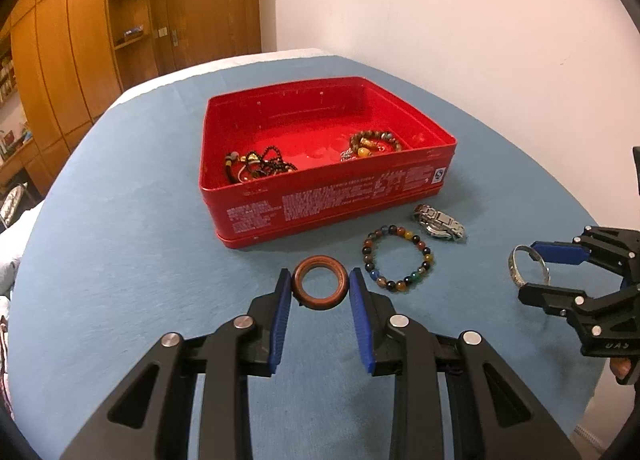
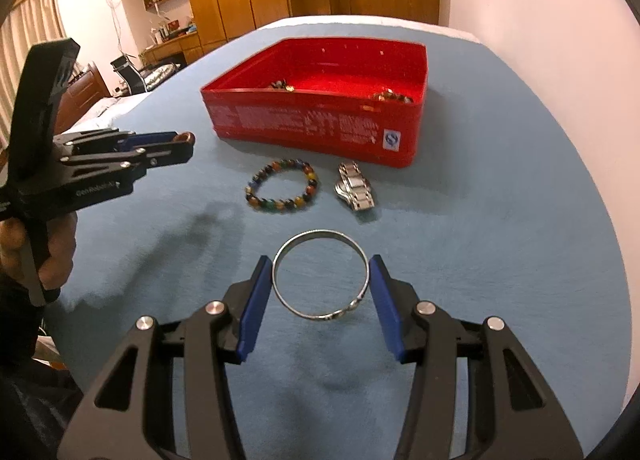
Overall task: Organize jewelry
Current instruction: 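Grasp the wooden ring with the left gripper while the right gripper grasps the silver bangle, then carry the ring and bangle over the red box with both grippers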
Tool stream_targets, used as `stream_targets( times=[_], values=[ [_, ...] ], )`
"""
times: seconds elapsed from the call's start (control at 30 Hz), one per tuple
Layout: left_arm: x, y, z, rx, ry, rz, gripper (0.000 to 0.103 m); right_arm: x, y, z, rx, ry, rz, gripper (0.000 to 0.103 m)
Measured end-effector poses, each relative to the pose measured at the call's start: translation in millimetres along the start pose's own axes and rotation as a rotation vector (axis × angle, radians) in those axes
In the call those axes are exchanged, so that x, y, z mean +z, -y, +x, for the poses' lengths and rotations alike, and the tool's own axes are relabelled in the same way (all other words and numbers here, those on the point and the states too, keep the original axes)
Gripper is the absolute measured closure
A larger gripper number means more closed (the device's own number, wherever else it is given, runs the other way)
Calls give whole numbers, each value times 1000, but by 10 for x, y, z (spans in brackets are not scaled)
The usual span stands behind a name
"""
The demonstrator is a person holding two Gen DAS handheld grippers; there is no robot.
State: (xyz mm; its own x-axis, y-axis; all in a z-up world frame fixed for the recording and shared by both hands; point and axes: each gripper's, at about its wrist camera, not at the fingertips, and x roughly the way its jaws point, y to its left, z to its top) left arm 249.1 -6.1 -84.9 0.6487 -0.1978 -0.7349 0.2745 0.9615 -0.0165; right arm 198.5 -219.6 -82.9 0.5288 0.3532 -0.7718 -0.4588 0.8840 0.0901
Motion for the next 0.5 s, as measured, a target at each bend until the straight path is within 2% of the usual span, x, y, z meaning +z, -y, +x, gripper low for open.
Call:
stream_targets(
  times=[0.5],
  values=[
    [55,-11,-261,-15,37,-6,74,176,-164,-320,-3,47,-74,55]
  ],
)
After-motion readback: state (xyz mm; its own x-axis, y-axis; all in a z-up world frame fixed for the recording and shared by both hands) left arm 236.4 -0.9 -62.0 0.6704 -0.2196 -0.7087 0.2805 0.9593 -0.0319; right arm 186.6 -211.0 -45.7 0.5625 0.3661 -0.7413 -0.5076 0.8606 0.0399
